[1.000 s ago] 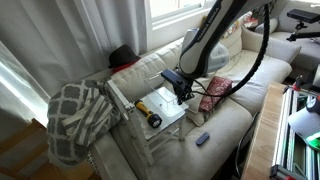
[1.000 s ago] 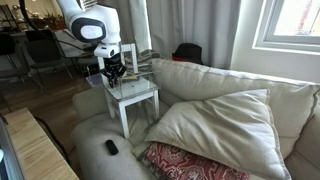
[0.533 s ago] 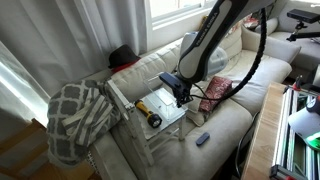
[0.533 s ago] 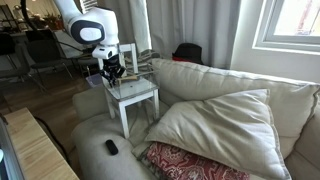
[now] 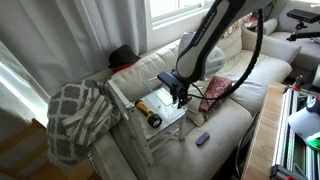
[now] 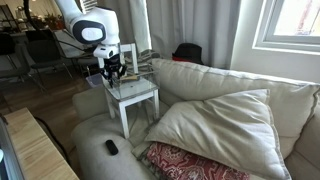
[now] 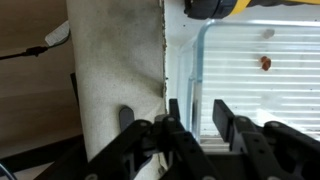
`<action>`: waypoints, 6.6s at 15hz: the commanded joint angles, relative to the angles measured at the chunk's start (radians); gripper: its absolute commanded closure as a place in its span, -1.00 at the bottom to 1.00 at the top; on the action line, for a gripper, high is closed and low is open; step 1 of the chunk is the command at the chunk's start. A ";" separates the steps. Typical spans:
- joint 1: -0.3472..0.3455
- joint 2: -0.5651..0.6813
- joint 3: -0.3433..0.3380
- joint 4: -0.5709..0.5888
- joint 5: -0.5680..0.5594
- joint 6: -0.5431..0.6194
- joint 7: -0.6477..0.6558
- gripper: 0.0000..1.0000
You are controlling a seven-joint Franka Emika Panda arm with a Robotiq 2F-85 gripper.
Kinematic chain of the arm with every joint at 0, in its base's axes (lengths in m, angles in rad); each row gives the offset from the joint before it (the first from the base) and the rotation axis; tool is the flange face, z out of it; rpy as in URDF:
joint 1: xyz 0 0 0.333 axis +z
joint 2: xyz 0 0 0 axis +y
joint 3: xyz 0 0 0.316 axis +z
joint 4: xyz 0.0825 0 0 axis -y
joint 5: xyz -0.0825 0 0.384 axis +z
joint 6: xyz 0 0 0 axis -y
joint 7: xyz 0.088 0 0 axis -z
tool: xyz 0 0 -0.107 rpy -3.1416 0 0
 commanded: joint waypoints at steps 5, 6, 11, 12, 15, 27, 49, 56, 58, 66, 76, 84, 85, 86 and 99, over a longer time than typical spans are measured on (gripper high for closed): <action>0.030 -0.113 -0.081 -0.043 -0.110 -0.030 0.069 -0.99; 0.027 -0.133 -0.091 -0.047 -0.133 -0.037 0.076 -1.00; 0.023 -0.269 -0.154 -0.075 -0.353 -0.091 0.031 -1.00; 0.006 -0.293 -0.139 -0.069 -0.380 -0.114 -0.014 -1.00; -0.002 -0.339 -0.106 -0.050 -0.446 -0.164 -0.094 -1.00; -0.019 -0.323 0.010 -0.007 -0.343 -0.140 -0.309 -1.00; 0.053 0.003 0.083 0.228 -0.156 -0.086 -0.766 -1.00; 0.139 0.107 0.047 0.234 -0.154 0.112 -0.616 -1.00; 0.175 0.119 0.024 0.234 -0.183 0.111 -0.619 -1.00; 0.319 0.146 -0.109 0.234 -0.291 0.098 -0.596 -1.00; 0.485 0.196 -0.259 0.256 -0.390 0.089 -0.503 -1.00; 0.538 0.217 -0.317 0.297 -0.461 0.035 -0.518 -1.00; 0.544 0.220 -0.326 0.300 -0.469 0.030 -0.515 -1.00; 0.543 0.224 -0.328 0.302 -0.472 0.030 -0.514 -1.00; 0.530 0.298 -0.325 0.356 -0.467 0.049 -0.520 -1.00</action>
